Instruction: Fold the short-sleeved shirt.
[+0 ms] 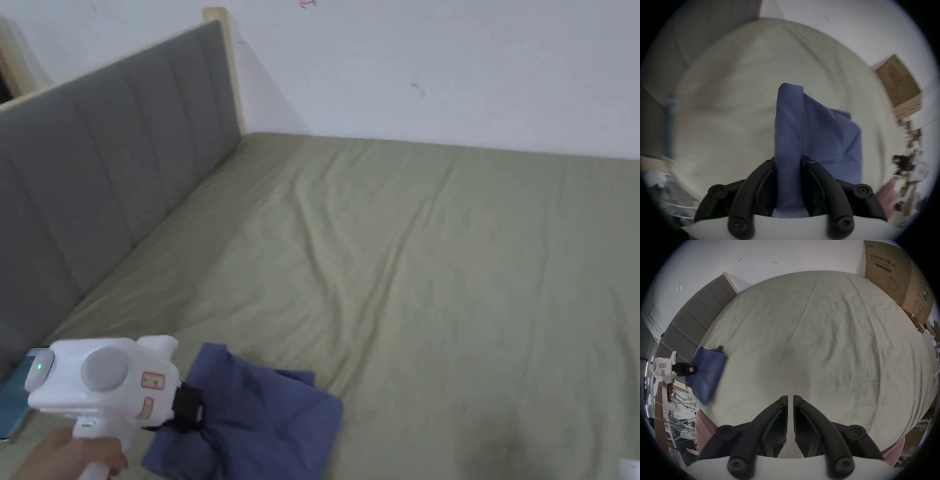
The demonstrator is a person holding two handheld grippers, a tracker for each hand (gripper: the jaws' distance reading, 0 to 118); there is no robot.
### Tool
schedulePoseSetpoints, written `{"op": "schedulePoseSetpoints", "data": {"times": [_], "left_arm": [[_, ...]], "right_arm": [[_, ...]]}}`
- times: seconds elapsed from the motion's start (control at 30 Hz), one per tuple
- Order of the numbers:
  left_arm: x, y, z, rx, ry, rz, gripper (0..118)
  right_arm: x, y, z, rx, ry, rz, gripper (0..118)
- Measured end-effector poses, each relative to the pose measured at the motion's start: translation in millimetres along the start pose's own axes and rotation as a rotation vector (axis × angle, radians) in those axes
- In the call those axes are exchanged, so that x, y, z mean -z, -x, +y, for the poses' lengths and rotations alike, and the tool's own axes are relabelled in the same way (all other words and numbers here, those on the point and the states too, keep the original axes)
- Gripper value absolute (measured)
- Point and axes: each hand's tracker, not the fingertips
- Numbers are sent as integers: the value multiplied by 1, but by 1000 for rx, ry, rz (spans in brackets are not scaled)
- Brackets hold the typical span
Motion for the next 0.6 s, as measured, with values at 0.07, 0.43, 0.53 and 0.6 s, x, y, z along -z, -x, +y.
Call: {"op": "schedulePoseSetpoints", "data": {"times": [0.07, 0.43, 0.53, 0.6], "left_arm": [[2, 23, 8, 29, 0, 160, 24], [-42, 46, -10, -201, -150, 80, 24], [-65, 12, -25, -252, -223, -58, 0], [-80, -21, -32, -169, -248, -99, 0]], "right_arm": [[5, 2, 0, -4, 15, -4, 8], [14, 5, -4, -24, 57, -7, 8], [9, 6, -4, -36, 41, 14, 8], [5, 6, -4, -43, 29, 27, 8]]}}
